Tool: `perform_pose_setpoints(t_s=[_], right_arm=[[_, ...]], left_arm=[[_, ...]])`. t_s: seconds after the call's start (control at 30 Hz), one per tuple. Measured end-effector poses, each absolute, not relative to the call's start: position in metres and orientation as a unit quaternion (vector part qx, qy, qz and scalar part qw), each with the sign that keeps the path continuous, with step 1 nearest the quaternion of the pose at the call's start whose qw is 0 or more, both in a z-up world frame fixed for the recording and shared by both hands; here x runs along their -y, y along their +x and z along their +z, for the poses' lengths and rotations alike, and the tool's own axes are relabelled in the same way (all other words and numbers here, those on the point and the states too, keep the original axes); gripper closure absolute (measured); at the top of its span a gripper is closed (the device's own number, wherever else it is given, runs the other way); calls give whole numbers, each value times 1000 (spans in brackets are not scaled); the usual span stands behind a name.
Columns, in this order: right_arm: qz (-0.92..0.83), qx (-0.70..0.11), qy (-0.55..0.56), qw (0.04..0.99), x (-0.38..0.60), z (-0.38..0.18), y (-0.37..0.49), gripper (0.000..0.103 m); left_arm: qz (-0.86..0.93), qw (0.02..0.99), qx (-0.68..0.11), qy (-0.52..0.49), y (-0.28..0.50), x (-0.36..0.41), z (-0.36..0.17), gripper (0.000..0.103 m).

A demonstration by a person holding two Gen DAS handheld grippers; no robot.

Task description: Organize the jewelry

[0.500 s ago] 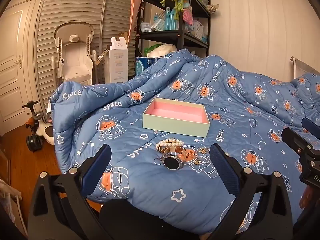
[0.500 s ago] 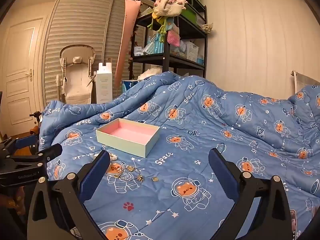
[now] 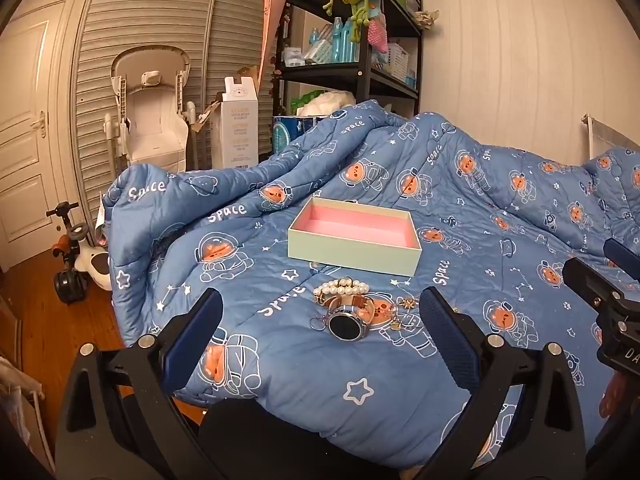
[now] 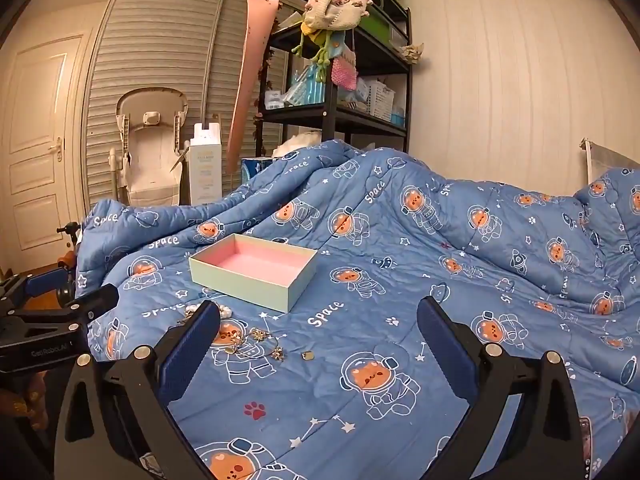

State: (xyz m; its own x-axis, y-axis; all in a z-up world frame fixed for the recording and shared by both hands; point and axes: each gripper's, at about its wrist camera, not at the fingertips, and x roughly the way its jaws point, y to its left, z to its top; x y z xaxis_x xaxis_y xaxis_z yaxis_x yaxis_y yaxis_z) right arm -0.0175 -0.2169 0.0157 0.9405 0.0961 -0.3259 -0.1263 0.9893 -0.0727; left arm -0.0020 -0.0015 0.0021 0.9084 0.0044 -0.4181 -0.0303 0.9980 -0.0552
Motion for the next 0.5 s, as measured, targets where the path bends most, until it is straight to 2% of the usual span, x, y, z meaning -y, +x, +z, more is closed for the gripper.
perform_pose_setpoints(t_s=[0.5], right_arm=[[49,-164,-47,984,216,19,-19,7]], left_arm=[[6,976,-215,-29,-3,3,-1,6]])
